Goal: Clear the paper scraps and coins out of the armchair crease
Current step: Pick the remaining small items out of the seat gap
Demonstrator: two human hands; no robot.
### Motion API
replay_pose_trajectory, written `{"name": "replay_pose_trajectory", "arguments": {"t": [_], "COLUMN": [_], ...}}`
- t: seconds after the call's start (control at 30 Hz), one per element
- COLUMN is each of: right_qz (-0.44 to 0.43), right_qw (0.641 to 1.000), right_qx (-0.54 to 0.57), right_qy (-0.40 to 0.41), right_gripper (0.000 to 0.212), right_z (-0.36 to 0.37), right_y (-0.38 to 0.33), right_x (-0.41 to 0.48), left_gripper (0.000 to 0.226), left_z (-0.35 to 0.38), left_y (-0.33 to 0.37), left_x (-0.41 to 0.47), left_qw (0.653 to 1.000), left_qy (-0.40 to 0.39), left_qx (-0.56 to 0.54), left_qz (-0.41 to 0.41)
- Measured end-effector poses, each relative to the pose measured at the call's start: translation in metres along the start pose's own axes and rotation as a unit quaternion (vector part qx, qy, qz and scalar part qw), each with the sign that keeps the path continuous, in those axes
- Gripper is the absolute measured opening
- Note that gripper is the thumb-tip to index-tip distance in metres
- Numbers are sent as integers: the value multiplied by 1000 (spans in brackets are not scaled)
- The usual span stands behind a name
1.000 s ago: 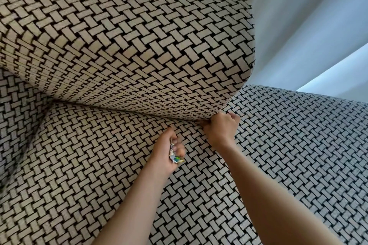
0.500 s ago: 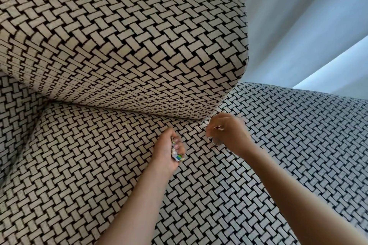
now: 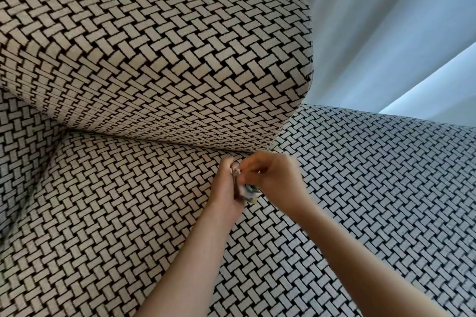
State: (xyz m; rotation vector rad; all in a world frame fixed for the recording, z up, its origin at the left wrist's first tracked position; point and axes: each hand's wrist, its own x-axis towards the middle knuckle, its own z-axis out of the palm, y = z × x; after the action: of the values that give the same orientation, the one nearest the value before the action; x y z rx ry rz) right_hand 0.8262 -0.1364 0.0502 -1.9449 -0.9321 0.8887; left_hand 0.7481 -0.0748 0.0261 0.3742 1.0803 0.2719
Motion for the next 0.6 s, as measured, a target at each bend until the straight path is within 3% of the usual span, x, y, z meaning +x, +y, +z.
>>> {"name": "replay_pose_trajectory", "arguments": {"t": [0.1,0.17,0.23,0.3,0.37,0.47,0.6], "right_qz": [-108,-130,-109,-78,-81,-37,0], "right_qw": [971,963,989,997,991,930,926], "right_qx": [-208,-237,-96,10,-99,-311,-326], "right_qy": [52,17,-19,14,-30,-192,-193], "right_gripper": [12,17,22,28,35,49,48], "right_z": [24,32,30,29,38,62,64], "right_y": [0,1,-7,-11,-12,-6,3], "right_x": [-5,-3,-1,10,32,60,80], "left_gripper": [40,33,30,25,27,31,24], "left_z": [-3,-10,-22,-37,-48,-53,-50], "left_y": [1,6,15,26,31,27,25], "left_x": [-2,-1,4,10,10,6,7], "left_qw": [1000,1000,995,986,986,988,986], "left_qy": [-21,8,89,159,162,136,149], "left_qx": [-15,-18,-1,17,28,61,74], "left_qz": [-9,7,39,53,39,28,31]}}
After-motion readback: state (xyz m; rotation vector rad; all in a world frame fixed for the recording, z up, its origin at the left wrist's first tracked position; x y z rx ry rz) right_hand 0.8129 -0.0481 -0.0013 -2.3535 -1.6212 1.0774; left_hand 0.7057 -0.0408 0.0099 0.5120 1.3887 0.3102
